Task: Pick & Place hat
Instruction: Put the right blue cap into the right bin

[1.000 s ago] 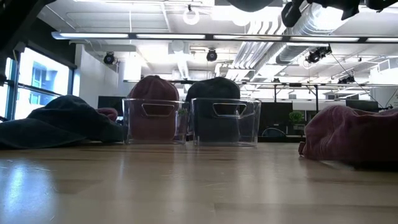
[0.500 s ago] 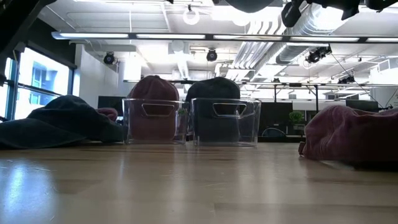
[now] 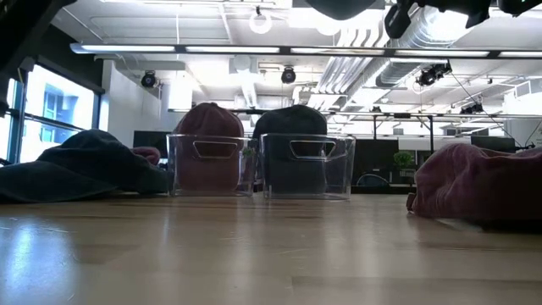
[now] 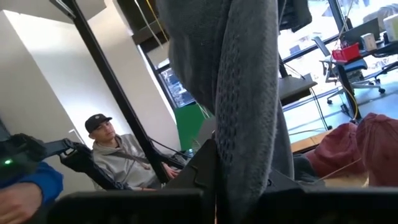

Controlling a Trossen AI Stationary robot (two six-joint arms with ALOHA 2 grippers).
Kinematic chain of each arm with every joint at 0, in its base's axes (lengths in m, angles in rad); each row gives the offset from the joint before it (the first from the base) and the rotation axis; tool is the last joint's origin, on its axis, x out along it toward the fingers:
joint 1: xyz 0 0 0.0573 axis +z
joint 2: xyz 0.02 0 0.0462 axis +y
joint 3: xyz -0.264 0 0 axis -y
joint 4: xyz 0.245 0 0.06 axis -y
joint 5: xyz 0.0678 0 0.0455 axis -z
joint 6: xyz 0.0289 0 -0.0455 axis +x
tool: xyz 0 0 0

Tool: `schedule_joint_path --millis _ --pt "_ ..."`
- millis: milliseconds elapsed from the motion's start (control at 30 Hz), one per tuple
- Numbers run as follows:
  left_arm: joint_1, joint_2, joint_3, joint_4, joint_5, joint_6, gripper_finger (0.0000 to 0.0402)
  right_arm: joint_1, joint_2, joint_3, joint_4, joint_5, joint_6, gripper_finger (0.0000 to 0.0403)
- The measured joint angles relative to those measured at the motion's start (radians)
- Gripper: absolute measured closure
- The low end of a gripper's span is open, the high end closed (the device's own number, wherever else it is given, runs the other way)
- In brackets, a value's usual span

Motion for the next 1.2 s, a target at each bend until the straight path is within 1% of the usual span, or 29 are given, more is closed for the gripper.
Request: schedule_joint_path --millis 100,267,433,500,633,800,867,967,1100,1200 --pt "0.038 0.000 0.000 -0.016 -0.013 0.033 0.0401 0.000 0.000 0.000 0.007 -0.002 0.000 0.0395" --pt "0.065 0.005 0.001 -0.021 -0.168 0.110 0.0401 0.005 0.000 0.000 0.007 -0.003 0.000 0.0388" --pt "0.019 0.059 -0.001 -0.005 -0.300 0.096 0.0401 0.009 0.000 0.000 0.000 -0.009 0.001 0.0391" --pt "-0.008 0.071 -0.001 0.037 -0.336 0.079 0.0401 0.009 0.000 0.000 -0.013 -0.009 0.001 0.0394" --pt "-0.047 0.071 0.000 0.107 -0.332 0.028 0.0401 0.009 0.000 0.000 -0.028 -0.011 0.000 0.0391" --pt "-0.098 0.073 0.000 0.341 -0.255 -0.069 0.0401 0.009 0.000 0.000 -0.069 -0.012 -0.008 0.0388" --pt "-0.116 0.072 0.001 0.389 -0.259 -0.079 0.0401 0.010 0.000 0.000 -0.082 -0.017 -0.021 0.0391" --pt "-0.122 0.072 0.001 0.371 -0.286 -0.079 0.0401 0.010 0.000 0.000 -0.087 -0.018 -0.026 0.0393" --pt "-0.085 0.072 0.001 0.263 -0.289 -0.078 0.0401 0.010 0.000 0.000 -0.093 -0.014 -0.018 0.0389" --pt "-0.039 0.072 0.001 0.170 -0.250 -0.045 0.0401 0.010 0.000 0.000 -0.093 -0.017 -0.015 0.0390"
